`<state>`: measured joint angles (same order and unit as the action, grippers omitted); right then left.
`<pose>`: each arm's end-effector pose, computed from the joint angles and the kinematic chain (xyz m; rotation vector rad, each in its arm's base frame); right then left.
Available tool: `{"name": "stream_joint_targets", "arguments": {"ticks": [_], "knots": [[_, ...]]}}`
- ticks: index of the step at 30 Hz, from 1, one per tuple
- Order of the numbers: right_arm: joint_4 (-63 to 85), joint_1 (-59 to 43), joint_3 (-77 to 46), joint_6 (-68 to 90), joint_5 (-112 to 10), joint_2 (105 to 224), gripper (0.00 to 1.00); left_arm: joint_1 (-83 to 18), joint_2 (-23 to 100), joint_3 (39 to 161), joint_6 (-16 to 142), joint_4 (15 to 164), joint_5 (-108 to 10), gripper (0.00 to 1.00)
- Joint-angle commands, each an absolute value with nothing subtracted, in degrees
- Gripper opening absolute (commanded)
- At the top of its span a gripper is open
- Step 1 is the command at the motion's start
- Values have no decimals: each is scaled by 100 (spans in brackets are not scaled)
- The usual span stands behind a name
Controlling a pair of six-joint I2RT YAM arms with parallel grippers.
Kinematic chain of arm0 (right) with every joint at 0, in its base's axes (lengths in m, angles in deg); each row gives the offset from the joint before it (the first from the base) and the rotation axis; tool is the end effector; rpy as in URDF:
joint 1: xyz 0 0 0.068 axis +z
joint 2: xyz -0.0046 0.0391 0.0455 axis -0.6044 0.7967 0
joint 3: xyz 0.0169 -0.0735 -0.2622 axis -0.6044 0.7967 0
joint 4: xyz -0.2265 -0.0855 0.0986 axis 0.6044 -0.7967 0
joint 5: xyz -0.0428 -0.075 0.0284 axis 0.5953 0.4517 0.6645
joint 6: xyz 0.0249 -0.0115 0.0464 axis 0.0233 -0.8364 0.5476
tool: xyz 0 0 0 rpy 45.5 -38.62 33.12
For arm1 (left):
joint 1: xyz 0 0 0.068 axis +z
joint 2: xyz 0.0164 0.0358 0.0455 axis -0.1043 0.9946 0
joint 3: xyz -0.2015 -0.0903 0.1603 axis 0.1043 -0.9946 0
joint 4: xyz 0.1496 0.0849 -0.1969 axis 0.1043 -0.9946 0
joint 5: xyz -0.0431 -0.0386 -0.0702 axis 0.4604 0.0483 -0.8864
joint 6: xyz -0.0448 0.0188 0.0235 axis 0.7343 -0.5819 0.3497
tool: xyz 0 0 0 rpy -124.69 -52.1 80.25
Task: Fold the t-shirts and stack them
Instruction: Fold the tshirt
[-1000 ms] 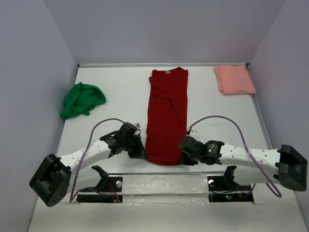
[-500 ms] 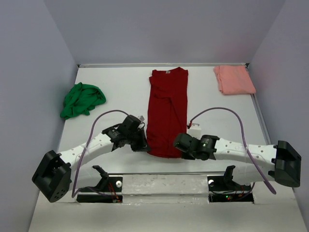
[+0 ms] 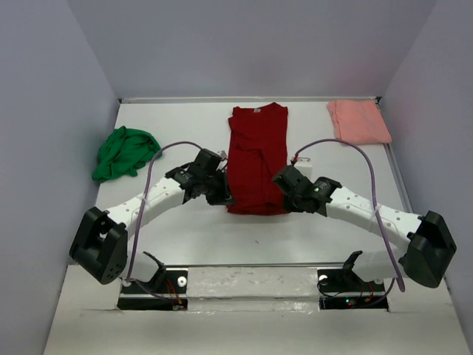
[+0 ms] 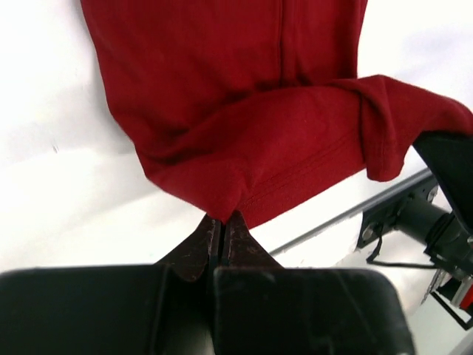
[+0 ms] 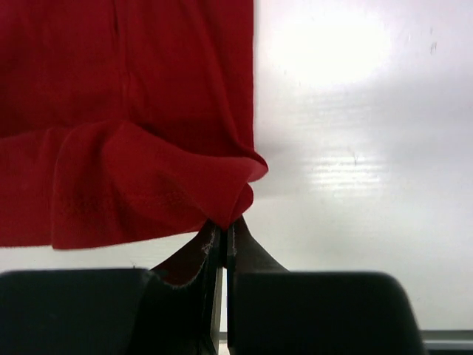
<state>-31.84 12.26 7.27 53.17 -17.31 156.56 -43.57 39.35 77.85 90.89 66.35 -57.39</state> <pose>0.1683 0.1731 0.2409 0.1182 2.5151 0.0654 0.2145 -0.1777 0.2346 0.1045 2.5847 -0.9161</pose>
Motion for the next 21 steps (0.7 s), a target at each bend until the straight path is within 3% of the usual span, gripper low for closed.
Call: {"name": "stream_joint_targets", "arguments": {"ticks": [1,21], "knots": [[-2736,879,117,4178,-1940,16113,0,-4149,4340,8403,8571,6432,-5641,0],[-2323,-370,-1167,2561,-3057,17440,0,-3411,6308,10592,7806,5879,-5975,0]]}}
